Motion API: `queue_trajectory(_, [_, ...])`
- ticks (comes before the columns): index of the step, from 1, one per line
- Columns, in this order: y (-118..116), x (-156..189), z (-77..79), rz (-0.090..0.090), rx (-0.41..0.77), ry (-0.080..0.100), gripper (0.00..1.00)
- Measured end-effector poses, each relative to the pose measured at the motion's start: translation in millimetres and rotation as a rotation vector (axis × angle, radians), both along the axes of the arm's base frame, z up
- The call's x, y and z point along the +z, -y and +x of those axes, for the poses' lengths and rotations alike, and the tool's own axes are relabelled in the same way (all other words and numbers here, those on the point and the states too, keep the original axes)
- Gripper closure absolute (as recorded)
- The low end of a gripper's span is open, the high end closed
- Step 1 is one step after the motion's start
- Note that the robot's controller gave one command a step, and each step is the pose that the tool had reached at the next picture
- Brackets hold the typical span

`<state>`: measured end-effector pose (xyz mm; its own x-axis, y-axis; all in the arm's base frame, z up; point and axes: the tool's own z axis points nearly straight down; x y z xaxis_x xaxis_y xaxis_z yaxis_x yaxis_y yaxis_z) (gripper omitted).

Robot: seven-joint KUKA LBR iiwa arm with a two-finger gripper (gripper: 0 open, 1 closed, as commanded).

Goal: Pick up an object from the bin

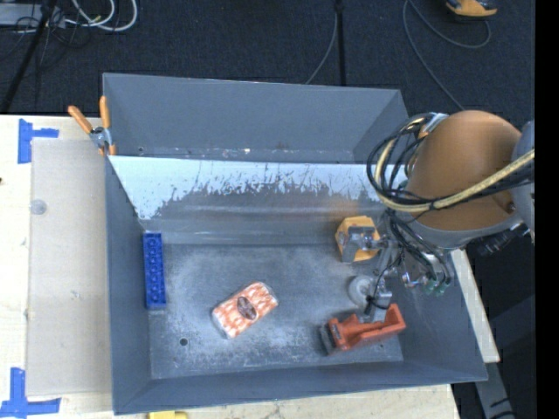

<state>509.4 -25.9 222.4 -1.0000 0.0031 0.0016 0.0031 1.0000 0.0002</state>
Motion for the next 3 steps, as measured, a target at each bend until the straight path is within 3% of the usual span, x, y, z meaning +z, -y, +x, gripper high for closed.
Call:
queue_trajectory(1, [-0.7, -14.3, -1.4, 0.000, 0.076, 0.004, 0.00])
queue_trajectory(2, [13.8, -75.4, -17.4, 0.001, 0.247, 0.002, 0.00])
queue_trajectory(3, [24.5, -127.5, -17.8, 0.002, 0.421, -0.001, 1.00])
